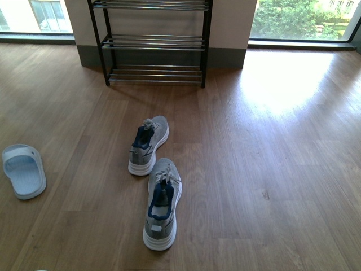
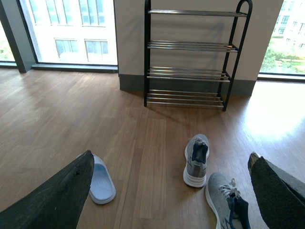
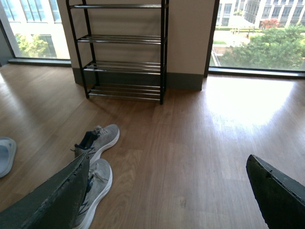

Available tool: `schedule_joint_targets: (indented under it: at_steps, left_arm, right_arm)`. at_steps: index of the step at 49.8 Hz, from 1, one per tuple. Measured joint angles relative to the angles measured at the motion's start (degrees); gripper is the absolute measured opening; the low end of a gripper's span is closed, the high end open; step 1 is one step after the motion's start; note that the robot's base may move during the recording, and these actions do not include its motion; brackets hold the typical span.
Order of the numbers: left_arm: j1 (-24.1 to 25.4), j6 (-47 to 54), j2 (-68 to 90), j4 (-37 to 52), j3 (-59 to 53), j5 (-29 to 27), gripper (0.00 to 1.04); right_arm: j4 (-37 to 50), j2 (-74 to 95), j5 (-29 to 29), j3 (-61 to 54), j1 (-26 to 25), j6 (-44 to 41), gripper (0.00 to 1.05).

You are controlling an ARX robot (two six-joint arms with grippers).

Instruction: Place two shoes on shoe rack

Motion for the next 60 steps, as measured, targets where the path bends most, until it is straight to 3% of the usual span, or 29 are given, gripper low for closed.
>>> schedule_joint_targets:
  at_steps: [60]
  left_arm:
    - [0.0,0.0,0.0,0.0,0.0,0.0,0.95]
  right_arm:
    - [0.0,0.0,-0.1,0.0,0.0,0.0,0.96]
